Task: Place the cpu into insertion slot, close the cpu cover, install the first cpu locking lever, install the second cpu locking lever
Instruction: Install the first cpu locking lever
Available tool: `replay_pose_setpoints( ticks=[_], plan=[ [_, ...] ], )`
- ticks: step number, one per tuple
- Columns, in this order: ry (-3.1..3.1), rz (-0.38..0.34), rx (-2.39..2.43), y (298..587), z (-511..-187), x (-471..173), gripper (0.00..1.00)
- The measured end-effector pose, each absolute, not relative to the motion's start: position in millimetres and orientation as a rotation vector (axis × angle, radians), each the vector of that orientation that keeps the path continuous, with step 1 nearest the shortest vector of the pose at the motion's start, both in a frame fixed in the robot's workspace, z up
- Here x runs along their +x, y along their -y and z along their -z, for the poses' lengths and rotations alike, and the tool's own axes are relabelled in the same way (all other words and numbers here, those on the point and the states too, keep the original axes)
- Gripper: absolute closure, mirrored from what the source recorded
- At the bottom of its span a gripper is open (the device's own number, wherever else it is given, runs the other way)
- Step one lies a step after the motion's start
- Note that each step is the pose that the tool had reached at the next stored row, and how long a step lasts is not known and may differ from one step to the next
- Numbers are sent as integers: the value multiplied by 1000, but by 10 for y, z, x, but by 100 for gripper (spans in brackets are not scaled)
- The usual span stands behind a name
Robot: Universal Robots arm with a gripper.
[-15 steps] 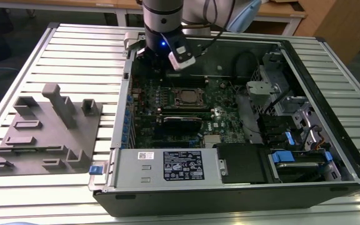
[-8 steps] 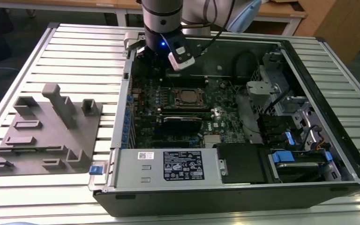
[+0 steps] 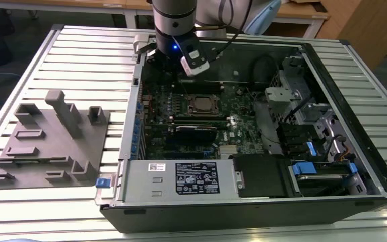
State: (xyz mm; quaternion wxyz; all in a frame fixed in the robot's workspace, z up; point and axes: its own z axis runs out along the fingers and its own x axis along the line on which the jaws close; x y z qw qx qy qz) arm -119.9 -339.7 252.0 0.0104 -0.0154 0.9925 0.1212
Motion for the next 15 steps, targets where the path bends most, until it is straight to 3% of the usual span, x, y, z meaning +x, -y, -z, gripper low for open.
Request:
replay_pose_setpoints(
  ticks=[15],
  plan=[
    [-3097,-379,-48,3397,-2508,-1059,89]
  ],
)
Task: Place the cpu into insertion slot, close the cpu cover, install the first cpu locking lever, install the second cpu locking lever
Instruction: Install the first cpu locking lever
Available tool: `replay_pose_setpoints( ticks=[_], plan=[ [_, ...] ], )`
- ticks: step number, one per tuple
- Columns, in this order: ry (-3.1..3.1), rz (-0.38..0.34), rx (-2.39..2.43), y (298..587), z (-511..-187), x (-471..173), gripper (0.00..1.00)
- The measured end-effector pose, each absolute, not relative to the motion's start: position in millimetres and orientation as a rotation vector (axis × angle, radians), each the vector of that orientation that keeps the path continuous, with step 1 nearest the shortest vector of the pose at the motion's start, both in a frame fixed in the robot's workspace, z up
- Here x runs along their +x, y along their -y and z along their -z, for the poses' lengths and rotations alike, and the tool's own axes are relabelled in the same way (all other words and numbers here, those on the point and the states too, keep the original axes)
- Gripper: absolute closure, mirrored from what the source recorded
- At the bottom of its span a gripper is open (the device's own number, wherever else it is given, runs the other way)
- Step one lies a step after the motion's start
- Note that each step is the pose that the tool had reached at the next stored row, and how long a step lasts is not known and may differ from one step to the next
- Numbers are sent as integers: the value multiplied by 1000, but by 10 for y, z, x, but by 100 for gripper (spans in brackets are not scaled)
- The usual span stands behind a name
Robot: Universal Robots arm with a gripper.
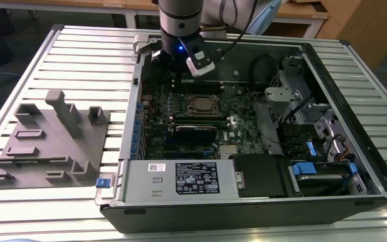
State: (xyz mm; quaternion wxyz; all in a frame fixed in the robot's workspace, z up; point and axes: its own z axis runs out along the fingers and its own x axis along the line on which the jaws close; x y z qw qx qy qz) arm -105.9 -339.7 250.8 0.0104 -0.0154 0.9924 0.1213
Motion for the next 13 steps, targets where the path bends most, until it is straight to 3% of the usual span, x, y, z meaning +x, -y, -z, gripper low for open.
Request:
replay_pose_setpoints(
  ticks=[13],
  plan=[
    [-3099,-377,-48,3397,-2508,-866,89]
  ],
)
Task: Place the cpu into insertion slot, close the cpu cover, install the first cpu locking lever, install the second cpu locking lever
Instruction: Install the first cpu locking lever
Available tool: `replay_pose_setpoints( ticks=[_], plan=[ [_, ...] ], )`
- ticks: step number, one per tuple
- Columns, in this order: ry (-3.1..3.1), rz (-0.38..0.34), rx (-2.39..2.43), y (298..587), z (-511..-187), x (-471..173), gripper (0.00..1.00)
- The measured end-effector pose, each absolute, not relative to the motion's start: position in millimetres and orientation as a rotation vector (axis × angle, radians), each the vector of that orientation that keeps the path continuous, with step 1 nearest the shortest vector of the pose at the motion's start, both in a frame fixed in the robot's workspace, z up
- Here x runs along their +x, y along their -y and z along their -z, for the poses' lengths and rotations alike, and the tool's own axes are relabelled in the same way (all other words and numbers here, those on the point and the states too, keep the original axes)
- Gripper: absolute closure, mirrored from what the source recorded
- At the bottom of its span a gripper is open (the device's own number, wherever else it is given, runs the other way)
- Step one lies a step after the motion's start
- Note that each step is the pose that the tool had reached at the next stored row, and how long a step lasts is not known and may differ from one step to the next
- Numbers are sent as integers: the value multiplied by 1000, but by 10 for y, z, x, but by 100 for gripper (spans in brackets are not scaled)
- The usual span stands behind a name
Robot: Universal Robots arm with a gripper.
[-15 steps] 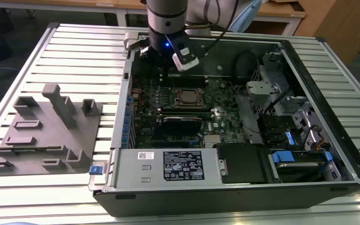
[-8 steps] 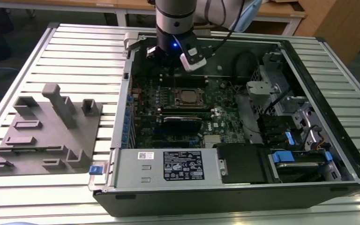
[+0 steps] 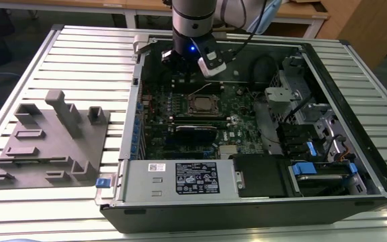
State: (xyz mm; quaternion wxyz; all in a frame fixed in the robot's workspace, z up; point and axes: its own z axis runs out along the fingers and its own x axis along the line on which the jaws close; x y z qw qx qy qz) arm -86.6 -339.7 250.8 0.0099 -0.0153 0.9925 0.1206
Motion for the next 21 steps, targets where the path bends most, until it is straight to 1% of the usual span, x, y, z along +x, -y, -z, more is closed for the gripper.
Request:
replay_pose_setpoints(
  ticks=[4,7,8,21],
  plan=[
    [-3099,-371,-48,3397,-2504,-865,89],
    [-3105,-322,-47,3397,-2496,-865,89],
    [-3106,-315,-47,3397,-2493,-865,89],
    [-3106,-314,-47,3395,-2454,-642,89]
  ],
)
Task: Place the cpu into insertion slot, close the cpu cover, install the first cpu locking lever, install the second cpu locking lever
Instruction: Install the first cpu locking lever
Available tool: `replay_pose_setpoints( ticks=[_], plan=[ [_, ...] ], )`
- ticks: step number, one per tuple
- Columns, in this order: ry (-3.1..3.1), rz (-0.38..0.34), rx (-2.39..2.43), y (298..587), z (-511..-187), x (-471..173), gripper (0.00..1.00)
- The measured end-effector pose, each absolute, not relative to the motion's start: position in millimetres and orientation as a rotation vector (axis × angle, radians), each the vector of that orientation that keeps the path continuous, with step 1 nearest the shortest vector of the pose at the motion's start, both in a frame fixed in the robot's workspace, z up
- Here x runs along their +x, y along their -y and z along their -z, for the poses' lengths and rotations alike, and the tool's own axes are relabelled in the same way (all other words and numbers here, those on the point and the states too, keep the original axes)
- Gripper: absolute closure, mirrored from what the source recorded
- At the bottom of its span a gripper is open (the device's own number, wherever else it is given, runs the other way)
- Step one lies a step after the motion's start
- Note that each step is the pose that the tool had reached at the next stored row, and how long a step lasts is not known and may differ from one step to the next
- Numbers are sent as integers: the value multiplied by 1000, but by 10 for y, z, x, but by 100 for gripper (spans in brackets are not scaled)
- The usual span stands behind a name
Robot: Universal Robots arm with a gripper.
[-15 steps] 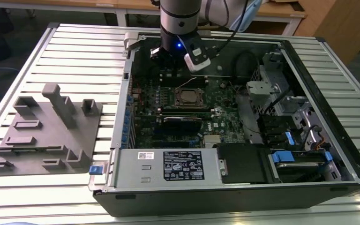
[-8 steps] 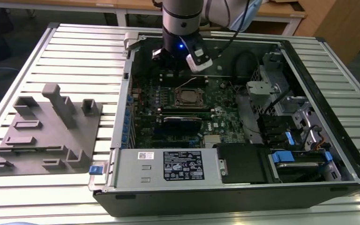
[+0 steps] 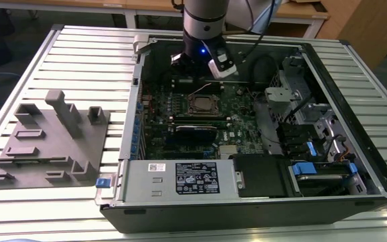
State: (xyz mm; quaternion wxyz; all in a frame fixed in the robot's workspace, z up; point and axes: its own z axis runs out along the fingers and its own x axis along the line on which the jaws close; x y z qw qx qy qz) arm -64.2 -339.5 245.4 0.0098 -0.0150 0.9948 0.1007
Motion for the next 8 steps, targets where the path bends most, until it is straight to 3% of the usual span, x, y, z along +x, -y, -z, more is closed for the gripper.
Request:
replay_pose_setpoints(
  ticks=[8],
  plan=[
    [-3102,-307,-47,3392,-2429,-586,89]
  ],
)
